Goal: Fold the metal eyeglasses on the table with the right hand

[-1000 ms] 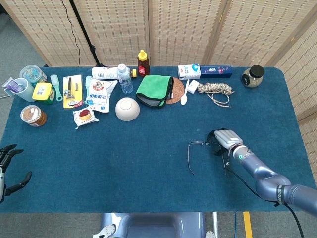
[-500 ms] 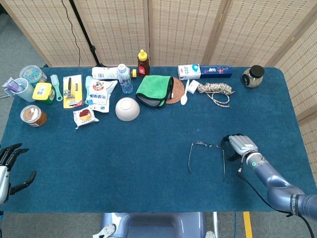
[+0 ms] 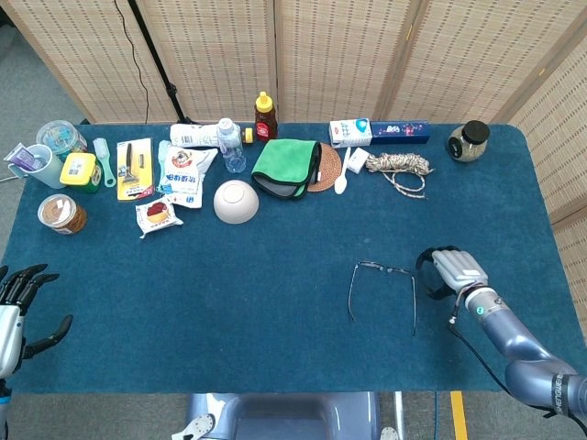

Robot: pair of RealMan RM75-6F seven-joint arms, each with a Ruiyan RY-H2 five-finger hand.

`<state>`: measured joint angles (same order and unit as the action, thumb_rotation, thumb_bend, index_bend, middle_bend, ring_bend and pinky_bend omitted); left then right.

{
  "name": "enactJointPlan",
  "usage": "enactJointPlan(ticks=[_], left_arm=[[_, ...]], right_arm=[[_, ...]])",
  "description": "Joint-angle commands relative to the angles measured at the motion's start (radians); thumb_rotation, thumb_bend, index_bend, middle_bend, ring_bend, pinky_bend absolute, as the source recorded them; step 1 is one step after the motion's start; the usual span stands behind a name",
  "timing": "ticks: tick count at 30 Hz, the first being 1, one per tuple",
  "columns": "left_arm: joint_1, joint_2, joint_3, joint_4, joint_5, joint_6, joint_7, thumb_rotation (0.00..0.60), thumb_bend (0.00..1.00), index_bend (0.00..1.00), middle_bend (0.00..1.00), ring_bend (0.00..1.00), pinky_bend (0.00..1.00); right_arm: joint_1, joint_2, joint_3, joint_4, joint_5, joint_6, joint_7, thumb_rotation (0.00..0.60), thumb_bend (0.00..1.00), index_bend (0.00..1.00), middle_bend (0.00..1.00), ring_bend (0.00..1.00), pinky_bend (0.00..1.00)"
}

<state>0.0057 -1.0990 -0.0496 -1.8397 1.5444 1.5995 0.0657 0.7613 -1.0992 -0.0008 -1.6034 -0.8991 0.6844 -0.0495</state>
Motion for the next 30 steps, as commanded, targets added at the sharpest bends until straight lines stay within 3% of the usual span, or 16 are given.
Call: enactJointPlan(ticks=[1, 8, 15, 30], left_arm=[[0.005, 0.004, 0.001, 0.001, -0.004, 0.006, -0.003, 0.536, 0.26, 0.26, 0.19, 0.15, 0.0], [0.022, 0.017, 0.005, 0.013, -0.019, 0.021, -0.021, 0.538, 0.26, 0.26, 0.19, 0.15, 0.0], [0.032, 0.023, 0.008, 0.028, -0.028, 0.027, -0.041, 0.538, 0.26, 0.26, 0.19, 0.15, 0.0], [0.018, 0.007, 0.006, 0.035, -0.018, 0.01, -0.046, 0.537, 0.26, 0.26, 0.19, 0.15, 0.0]], right_arm=[[0.012, -0.021, 0.022, 0.022, -0.021, -0.012, 0.007, 0.6, 0.4, 0.33, 0.22, 0.19, 0.11], [0.06, -0.084, 0.052, 0.081, -0.037, -0.084, 0.007, 0.6, 0.4, 0.33, 0.22, 0.19, 0.11], [0.086, -0.114, 0.043, 0.111, -0.024, -0.124, -0.019, 0.6, 0.4, 0.34, 0.23, 0.19, 0.11], [0.062, -0.052, -0.014, 0.049, 0.044, -0.085, -0.072, 0.6, 0.39, 0.35, 0.25, 0.2, 0.11]])
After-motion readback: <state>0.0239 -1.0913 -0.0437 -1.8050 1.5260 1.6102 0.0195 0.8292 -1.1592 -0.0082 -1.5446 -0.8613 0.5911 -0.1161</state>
